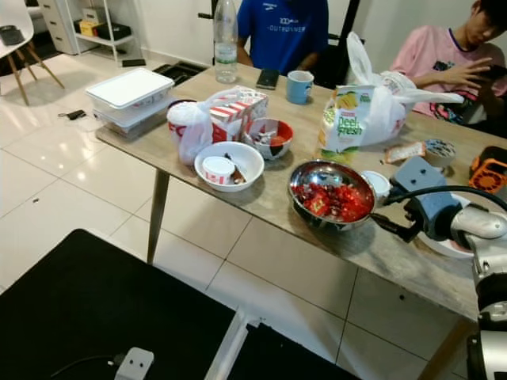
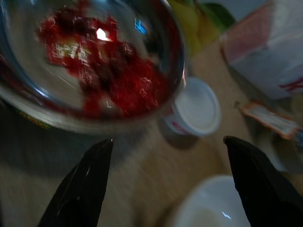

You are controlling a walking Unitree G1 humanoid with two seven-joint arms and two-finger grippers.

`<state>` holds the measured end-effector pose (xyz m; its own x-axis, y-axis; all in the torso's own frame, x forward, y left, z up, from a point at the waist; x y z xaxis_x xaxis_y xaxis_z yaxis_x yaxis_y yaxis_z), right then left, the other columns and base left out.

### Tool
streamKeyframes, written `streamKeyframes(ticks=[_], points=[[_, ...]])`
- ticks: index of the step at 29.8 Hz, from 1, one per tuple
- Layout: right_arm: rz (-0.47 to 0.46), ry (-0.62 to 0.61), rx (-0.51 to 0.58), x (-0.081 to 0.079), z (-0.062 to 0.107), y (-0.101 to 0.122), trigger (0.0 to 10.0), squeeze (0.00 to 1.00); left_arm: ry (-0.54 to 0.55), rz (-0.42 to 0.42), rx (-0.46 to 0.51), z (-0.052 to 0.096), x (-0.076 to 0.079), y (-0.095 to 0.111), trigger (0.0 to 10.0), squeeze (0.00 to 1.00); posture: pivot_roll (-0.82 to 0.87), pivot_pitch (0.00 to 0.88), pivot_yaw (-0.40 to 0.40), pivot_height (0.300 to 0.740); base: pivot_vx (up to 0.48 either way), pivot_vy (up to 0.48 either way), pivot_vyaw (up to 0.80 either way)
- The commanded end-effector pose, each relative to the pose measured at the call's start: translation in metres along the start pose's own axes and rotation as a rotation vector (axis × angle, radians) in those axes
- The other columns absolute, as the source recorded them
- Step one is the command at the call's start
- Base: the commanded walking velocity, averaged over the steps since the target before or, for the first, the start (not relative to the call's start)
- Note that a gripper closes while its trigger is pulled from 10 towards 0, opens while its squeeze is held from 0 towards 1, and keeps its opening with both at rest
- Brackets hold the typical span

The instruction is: Restocking fridge

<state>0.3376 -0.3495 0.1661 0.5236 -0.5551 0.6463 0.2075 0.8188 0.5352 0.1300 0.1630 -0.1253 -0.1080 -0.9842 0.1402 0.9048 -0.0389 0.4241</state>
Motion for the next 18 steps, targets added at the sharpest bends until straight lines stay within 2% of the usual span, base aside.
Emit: streamKeyframes(ticks=[1, 5, 11, 14, 15, 16, 17, 18], points=[[0.037, 0.021, -0.037, -0.001, 0.0, -0.003, 10.0, 0.0, -0.039, 0.036, -0.147, 0.003, 0.016, -0.041, 10.0, 0.0, -0.06, 0.037, -0.066, 0.74, 0.0, 0.0, 0.0], [0.076, 0.036, -0.11, 0.002, 0.006, -0.009, 10.0, 0.0, -0.04, 0.038, -0.149, 0.003, 0.017, -0.042, 10.0, 0.0, -0.06, 0.038, -0.068, 0.74, 0.0, 0.0, 0.0], [0.064, 0.077, -0.125, 0.002, 0.009, -0.014, 10.0, 0.0, -0.039, 0.04, -0.153, 0.004, 0.017, -0.044, 10.0, 0.0, -0.06, 0.038, -0.068, 0.74, 0.0, 0.0, 0.0], [0.048, 0.083, -0.172, 0.0, 0.01, -0.021, 10.0, 0.0, -0.039, 0.04, -0.154, 0.004, 0.018, -0.044, 10.0, 0.0, -0.06, 0.038, -0.068, 0.74, 0.0, 0.0, 0.0], [-0.002, 0.092, -0.184, -0.003, 0.009, -0.025, 10.0, 0.0, -0.039, 0.04, -0.153, 0.004, 0.018, -0.044, 10.0, 0.0, -0.06, 0.038, -0.068, 0.74, 0.0, 0.0, 0.0], [-0.002, 0.092, -0.184, -0.003, 0.009, -0.025, 10.0, 0.0, -0.039, 0.04, -0.153, 0.004, 0.018, -0.044, 10.0, 0.0, -0.06, 0.038, -0.068, 0.74, 0.0, 0.0, 0.0], [-0.106, 0.095, -0.184, -0.009, 0.006, -0.028, 10.0, 0.0, -0.04, 0.04, -0.153, 0.004, 0.018, -0.044, 10.0, 0.0, -0.06, 0.038, -0.068, 0.74, 0.0, 0.0, 0.0], [-0.136, 0.09, -0.187, -0.01, 0.004, -0.03, 10.0, 0.0, -0.041, 0.041, -0.153, 0.004, 0.018, -0.044, 10.0, 0.0, -0.06, 0.038, -0.068, 0.74, 0.0, 0.0, 0.0]])
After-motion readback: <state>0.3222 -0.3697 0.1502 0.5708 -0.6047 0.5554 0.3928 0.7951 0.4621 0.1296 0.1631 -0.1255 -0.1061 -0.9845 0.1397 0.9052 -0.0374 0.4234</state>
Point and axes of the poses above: a point about 5 cm out from each wrist's last joint towards the gripper, its own z axis pointing back from the gripper into the wrist, its own y axis along the axis of the wrist's last joint, x = y × z, the point moved 2 cm from there along -z, pointing out of the wrist towards the gripper, and after that the axes turned 11 degrees about z, right-handed, at the moved point
